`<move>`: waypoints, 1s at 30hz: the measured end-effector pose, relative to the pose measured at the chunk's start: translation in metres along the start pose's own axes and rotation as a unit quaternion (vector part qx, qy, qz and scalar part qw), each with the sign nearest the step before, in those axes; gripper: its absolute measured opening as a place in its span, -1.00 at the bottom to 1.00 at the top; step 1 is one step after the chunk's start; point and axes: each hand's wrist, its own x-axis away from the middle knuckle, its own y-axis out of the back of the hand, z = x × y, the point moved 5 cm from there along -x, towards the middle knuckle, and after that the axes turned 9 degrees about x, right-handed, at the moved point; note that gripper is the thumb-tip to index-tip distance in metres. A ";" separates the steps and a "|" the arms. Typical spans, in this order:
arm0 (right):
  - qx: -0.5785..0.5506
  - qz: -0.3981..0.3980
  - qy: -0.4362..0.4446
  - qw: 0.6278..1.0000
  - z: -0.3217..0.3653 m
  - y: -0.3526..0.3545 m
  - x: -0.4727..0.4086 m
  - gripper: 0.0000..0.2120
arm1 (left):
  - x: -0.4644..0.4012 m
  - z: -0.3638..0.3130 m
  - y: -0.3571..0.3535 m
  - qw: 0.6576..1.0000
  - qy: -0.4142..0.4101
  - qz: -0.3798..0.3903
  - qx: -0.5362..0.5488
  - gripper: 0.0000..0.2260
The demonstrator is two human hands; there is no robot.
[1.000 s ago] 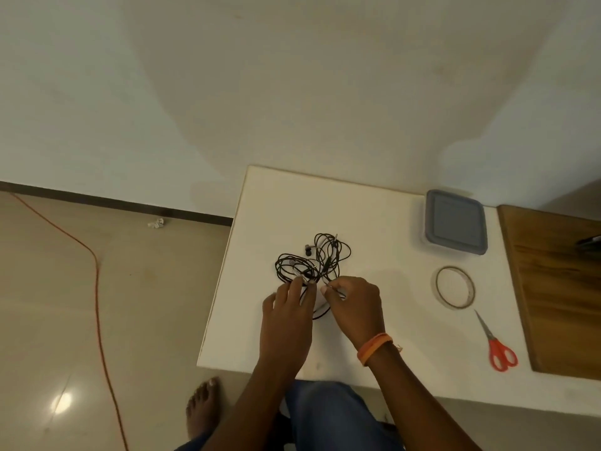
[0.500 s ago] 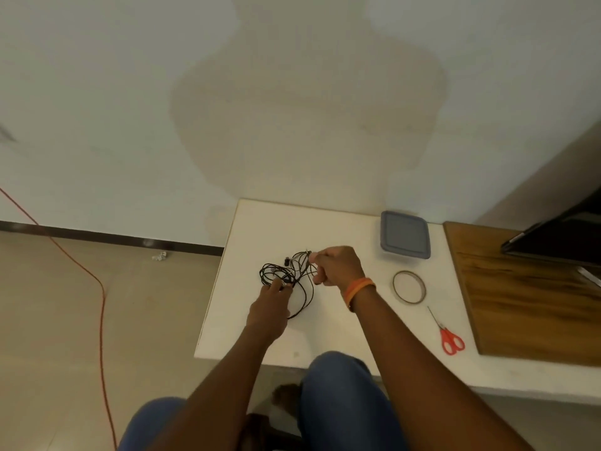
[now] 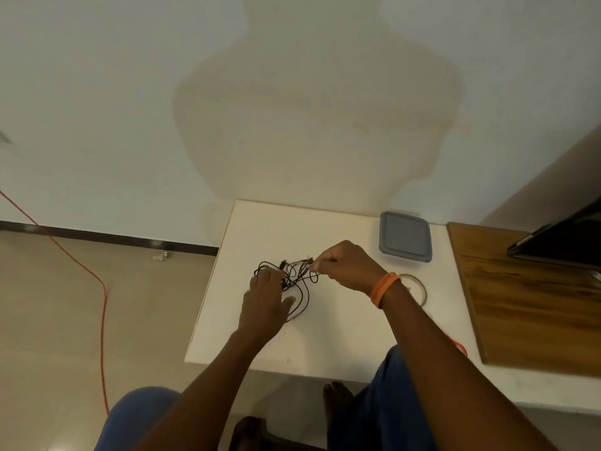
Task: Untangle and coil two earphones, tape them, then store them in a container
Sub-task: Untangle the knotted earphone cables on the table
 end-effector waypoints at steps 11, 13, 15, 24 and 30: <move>-0.079 -0.064 0.015 0.995 -0.004 0.036 0.003 -0.81 | 0.004 -0.035 0.022 0.963 0.031 -0.019 0.265 -0.76; -0.076 -0.080 0.011 0.994 -0.008 0.042 -0.002 -0.81 | 0.001 -0.031 0.022 0.964 0.032 -0.013 0.264 -0.77; -0.056 -0.087 0.009 0.995 -0.011 0.042 -0.009 -0.81 | -0.002 -0.027 0.023 0.963 0.024 -0.015 0.268 -0.81; 0.128 0.107 0.005 0.986 -0.006 0.000 -0.045 -0.75 | -0.015 -0.011 0.033 0.954 -0.007 -0.032 0.299 -0.88; 0.083 0.142 0.081 0.983 0.008 -0.014 -0.050 -0.73 | -0.032 -0.015 0.029 0.946 -0.023 -0.026 0.321 -0.89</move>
